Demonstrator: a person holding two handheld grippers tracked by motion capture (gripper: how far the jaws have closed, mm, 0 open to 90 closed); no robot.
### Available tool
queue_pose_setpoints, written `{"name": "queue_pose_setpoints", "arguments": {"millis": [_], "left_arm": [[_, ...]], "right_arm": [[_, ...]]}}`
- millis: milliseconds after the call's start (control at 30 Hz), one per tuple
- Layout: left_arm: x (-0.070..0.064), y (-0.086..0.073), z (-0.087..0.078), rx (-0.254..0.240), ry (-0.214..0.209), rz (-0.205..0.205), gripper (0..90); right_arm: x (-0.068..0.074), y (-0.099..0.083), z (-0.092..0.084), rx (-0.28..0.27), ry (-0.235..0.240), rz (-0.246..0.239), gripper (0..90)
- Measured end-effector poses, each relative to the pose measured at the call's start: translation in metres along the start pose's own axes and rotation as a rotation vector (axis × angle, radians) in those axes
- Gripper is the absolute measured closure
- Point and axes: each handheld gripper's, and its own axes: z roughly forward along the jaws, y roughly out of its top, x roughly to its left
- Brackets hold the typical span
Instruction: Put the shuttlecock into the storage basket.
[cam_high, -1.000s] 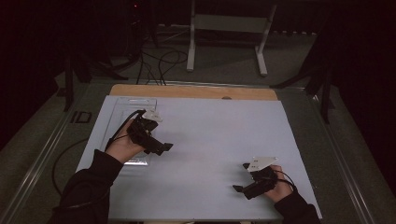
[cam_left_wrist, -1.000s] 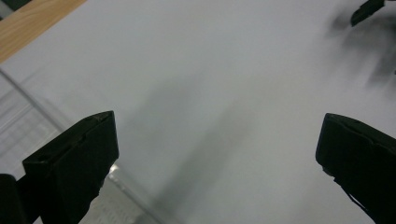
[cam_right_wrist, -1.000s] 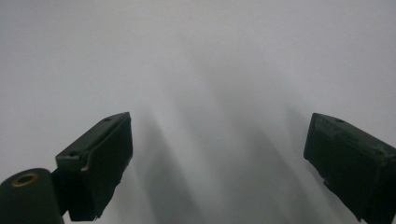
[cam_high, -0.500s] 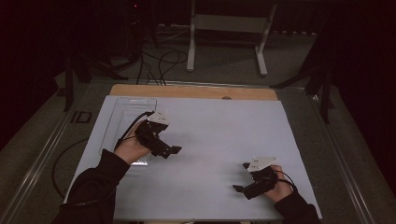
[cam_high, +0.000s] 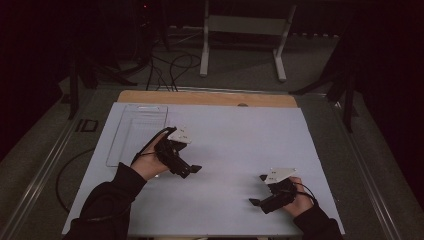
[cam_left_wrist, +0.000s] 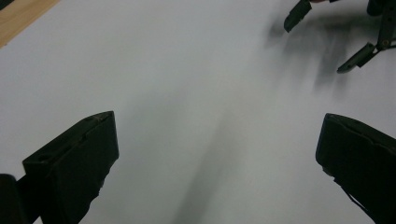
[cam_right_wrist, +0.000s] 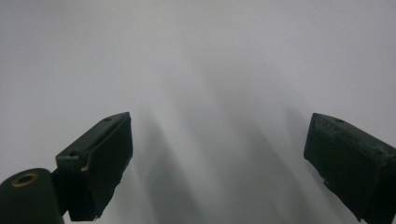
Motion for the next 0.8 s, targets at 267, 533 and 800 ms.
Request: {"name": "queue_pose_setpoints", "arguments": {"millis": [267, 533, 800], "left_arm": [[-0.005, -0.004, 0.011, 0.002, -0.059, 0.022, 0.3], [-0.008, -0.009, 0.016, -0.012, -0.098, 0.022, 0.3], [-0.013, -0.016, 0.020, -0.014, -0.124, 0.028, 0.3]], "right_arm": [[0.000, 0.000, 0.000, -0.001, 0.000, -0.001, 8.2], [0.000, 0.000, -0.001, -0.007, -0.001, 0.000, 8.2], [0.000, 0.000, -0.001, -0.008, -0.003, -0.002, 8.2]]}}
